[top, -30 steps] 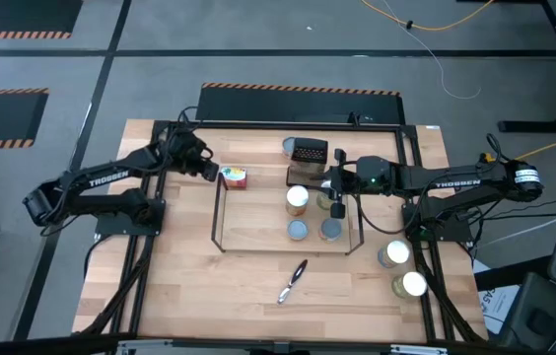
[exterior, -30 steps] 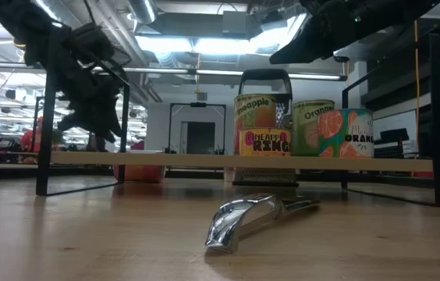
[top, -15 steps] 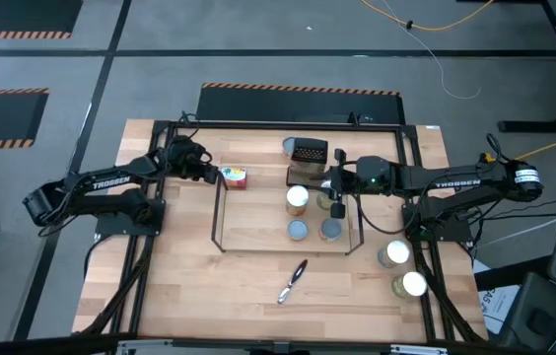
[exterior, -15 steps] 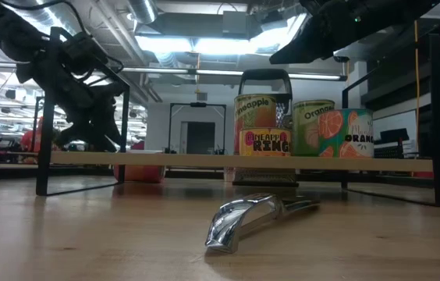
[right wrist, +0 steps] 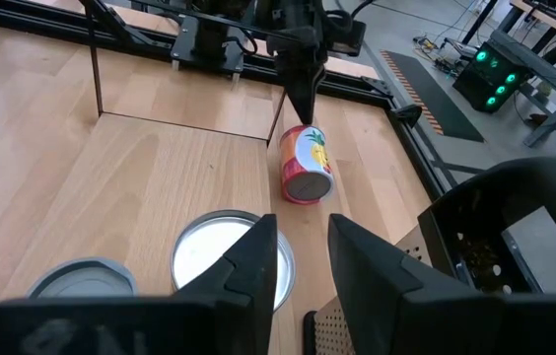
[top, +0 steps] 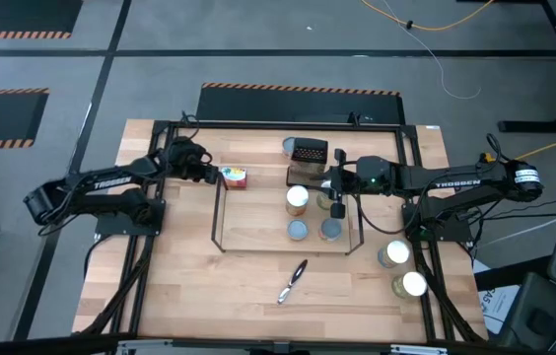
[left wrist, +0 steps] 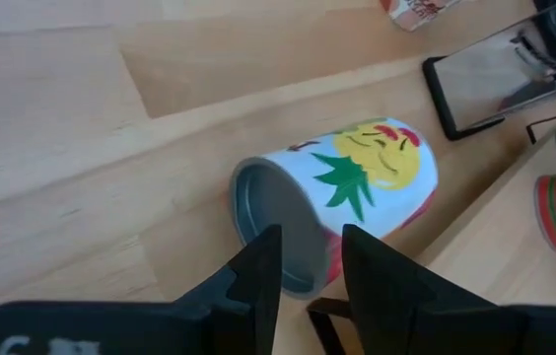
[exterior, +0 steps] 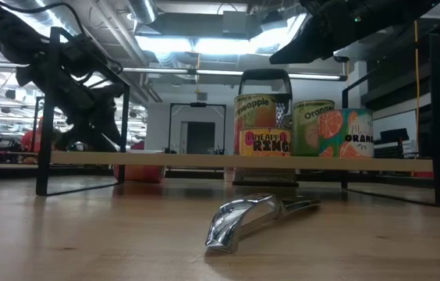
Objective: Pick and place cans onto a shelf
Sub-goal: Put the canned mixed fruit on the shelf
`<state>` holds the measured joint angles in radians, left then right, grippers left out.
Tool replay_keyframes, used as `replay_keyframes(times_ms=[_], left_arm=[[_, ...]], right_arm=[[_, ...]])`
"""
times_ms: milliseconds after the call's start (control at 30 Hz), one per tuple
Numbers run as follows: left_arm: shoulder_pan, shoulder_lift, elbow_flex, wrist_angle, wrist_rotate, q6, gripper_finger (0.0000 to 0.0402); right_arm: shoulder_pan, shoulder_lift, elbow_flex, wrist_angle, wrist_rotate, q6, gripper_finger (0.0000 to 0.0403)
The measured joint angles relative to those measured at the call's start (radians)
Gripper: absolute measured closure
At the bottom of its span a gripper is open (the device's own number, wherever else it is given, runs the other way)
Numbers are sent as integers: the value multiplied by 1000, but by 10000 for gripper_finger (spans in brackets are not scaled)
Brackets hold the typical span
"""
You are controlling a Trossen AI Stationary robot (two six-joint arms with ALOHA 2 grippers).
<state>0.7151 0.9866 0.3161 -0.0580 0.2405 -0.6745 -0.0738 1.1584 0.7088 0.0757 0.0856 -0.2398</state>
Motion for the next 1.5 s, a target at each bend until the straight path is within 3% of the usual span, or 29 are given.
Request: replay_keyframes(times_ms=[600,1067,1500], left_arm=[[-5,190,-1,202,92,-7,303],[-5,211,-1,255,64,-23,307],[-5,211,-1,257,14,-17,393]], right_arm=[[0,0,0,0,0,0,304],[0,0,0,-1,0,0,304],[0,0,0,-3,0,0,304]])
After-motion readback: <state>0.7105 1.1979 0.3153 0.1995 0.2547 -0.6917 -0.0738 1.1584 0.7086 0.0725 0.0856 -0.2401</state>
